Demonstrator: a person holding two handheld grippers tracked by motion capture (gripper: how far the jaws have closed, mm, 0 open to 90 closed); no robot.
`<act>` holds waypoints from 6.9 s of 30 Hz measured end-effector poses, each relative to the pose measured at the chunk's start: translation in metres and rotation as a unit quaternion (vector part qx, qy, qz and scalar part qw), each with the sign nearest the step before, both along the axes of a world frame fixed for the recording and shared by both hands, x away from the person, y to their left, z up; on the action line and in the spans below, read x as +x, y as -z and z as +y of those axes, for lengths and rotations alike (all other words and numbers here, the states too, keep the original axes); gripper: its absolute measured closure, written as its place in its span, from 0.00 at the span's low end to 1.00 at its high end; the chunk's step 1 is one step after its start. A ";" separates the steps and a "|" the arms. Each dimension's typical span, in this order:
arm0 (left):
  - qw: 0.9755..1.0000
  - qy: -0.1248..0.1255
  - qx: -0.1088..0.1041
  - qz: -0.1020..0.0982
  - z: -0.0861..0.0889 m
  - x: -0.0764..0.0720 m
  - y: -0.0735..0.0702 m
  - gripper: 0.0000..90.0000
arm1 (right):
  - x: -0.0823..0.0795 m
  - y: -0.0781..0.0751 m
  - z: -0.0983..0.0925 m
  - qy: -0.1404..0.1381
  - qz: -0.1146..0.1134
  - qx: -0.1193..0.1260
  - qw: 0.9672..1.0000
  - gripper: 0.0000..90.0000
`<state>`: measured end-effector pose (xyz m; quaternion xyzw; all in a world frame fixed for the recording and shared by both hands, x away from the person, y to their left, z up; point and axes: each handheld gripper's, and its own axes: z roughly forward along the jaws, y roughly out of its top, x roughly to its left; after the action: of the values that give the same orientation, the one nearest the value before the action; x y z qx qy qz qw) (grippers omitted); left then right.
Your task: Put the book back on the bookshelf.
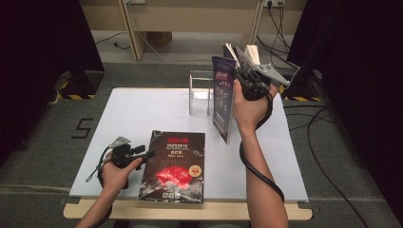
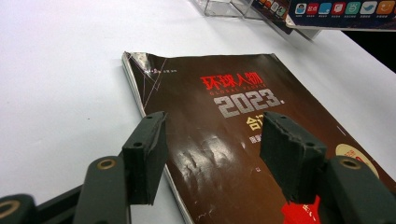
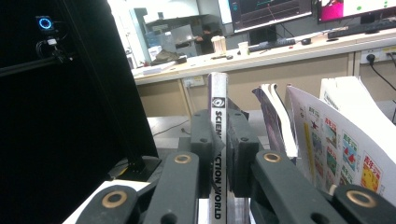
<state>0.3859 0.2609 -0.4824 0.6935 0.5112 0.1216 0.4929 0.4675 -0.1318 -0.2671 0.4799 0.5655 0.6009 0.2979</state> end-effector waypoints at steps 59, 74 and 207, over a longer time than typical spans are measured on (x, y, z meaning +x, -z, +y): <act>1.000 0.000 -0.003 0.006 0.001 0.001 0.003 0.45 | 0.042 -0.002 0.011 0.032 0.007 -0.010 0.999 0.93; 1.000 0.000 -0.003 0.007 0.002 0.002 0.003 0.45 | 0.055 0.002 0.019 0.046 -0.002 -0.023 0.999 0.93; 1.000 0.000 -0.009 0.017 0.003 0.002 0.009 0.46 | 0.006 0.029 0.016 0.062 0.099 -0.088 0.989 0.92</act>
<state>0.3882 0.2639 -0.4912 0.6909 0.5209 0.1052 0.4901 0.4735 -0.1161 -0.2964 0.5431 0.6123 0.4784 0.3183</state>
